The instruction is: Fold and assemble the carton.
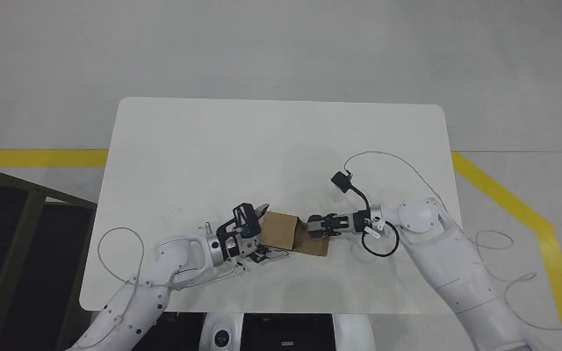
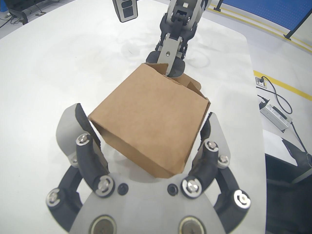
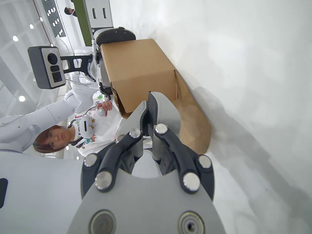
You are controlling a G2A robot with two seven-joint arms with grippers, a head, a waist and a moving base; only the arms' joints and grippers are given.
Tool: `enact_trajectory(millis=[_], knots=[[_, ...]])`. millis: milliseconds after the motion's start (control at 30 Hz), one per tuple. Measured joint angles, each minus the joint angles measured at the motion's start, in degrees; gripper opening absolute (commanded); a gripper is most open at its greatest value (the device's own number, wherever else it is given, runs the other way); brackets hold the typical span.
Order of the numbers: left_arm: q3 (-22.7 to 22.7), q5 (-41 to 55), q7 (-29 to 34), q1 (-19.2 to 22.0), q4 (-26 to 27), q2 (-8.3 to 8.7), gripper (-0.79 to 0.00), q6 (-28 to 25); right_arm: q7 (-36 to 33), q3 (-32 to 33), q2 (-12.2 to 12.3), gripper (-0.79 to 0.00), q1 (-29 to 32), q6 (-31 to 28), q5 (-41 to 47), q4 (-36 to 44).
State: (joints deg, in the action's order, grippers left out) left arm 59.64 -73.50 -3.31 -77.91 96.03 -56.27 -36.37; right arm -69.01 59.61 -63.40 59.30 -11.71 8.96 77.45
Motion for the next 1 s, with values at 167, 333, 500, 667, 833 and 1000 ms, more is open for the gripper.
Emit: enact_trajectory(millis=[167,333,500,667,833,1000], knots=[[-0.1,-0.2,0.1,0.0,0.2,-0.16,0.0,0.2,0.5,-0.8,0.0,-0.785,0.7,1.5,-0.5,0.9],[-0.2,-0.6,0.1,0.0,0.4,-0.31,0.0,0.5,2.0,-1.7,-0.1,-0.785,1.7,3.3,-0.3,2.4],[-0.2,-0.9,0.2,-0.1,0.5,-0.46,0.0,0.7,3.8,-2.3,-0.1,-0.785,2.4,4.7,-0.1,3.3],[-0.3,-1.1,0.2,-0.1,0.6,-0.58,0.0,0.7,6.0,-3.0,-0.4,-0.785,2.6,5.4,0.1,3.5],[-0.2,-1.5,0.2,-0.2,0.9,-0.68,0.0,0.8,9.3,-3.5,-0.7,-0.785,2.8,4.2,1.0,2.6],[0.0,-1.8,0.3,-0.5,1.1,-0.71,0.0,0.5,10.7,-3.7,-0.9,-0.785,2.8,2.8,1.5,1.8]])
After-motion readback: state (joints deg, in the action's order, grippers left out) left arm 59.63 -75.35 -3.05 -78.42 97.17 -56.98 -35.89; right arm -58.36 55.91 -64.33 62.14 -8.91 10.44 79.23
